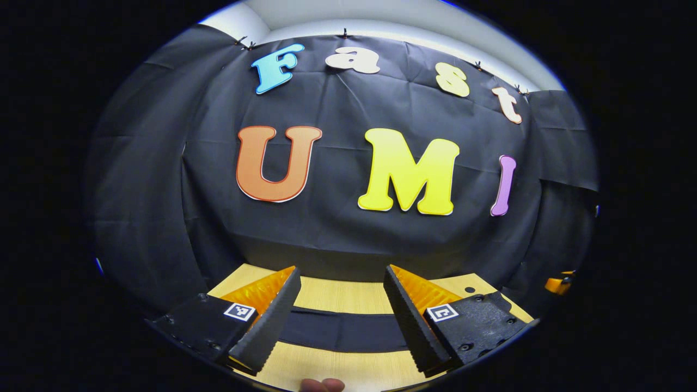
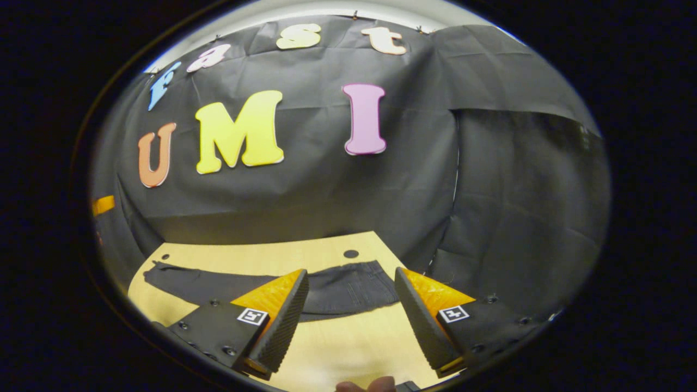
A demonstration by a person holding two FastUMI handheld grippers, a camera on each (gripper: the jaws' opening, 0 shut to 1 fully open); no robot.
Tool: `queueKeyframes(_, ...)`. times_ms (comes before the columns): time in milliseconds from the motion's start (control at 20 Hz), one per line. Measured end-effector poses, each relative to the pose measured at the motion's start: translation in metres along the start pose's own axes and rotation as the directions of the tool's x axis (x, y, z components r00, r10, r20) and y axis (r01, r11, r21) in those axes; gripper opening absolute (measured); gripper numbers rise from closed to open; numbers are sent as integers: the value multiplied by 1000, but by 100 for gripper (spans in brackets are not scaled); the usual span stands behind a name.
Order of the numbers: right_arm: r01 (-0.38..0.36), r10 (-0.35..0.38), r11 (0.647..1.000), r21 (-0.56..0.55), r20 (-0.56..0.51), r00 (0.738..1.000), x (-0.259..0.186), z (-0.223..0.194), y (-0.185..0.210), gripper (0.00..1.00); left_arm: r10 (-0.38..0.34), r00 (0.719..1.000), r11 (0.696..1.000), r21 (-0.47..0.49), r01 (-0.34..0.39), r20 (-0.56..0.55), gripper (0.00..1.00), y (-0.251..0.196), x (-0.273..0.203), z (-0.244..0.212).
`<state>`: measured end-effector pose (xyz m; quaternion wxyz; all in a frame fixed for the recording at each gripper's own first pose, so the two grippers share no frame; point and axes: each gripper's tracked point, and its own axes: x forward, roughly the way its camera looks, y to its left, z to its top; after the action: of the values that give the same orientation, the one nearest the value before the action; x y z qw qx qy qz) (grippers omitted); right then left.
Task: Grasp the waist and the cuffs of the jeans and fold them to make the two legs overlap; first hold the waist and fold one-third of the jeans toward the cuffs, then hold the cuffs and fold the remaining one-third in the same direction to finish folding.
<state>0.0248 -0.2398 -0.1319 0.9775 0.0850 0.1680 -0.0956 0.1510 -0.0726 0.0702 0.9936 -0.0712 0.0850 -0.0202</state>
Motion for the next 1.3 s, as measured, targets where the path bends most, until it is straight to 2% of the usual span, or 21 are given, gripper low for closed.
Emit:
queueKeyframes(200, 51, -43, 993, 102, -78, 996, 68, -46, -36, 98, 33, 999, 998, 49, -33, 6, 98, -4, -6, 9)
queueKeyframes(400, 107, -71, 976, 187, -192, 979, 153, -100, -67, 98, 57, 998, 995, 85, -56, -3, 98, -13, -7, 10)
queueKeyframes(600, 140, -90, 971, 196, -246, 965, 213, -126, -86, 98, 58, 996, 996, 71, -53, -74, 98, -28, 2, -5)
queueKeyframes(800, 152, -90, 972, 181, -311, 946, 242, -155, -88, 98, 65, 992, 995, 89, -55, -110, 98, -30, 6, -11)
queueKeyframes(850, 139, -81, 975, 175, -306, 948, 244, -156, -88, 92, 74, 991, 993, 95, -63, -115, 99, -29, 6, -12)
queueKeyframes(1050, 91, -30, 979, 184, -313, 949, 241, -158, -85, 85, 91, 987, 994, 66, -82, -132, 98, -22, 8, -18)
queueKeyframes(1200, 68, -11, 985, 156, -339, 941, 244, -158, -71, 49, 107, 982, 994, 24, -105, -157, 98, -14, 6, -23)
queueKeyframes(1300, 85, -36, 989, 122, -355, 934, 243, -158, -68, 33, 121, 980, 993, 4, -122, -160, 99, -5, 3, -23)
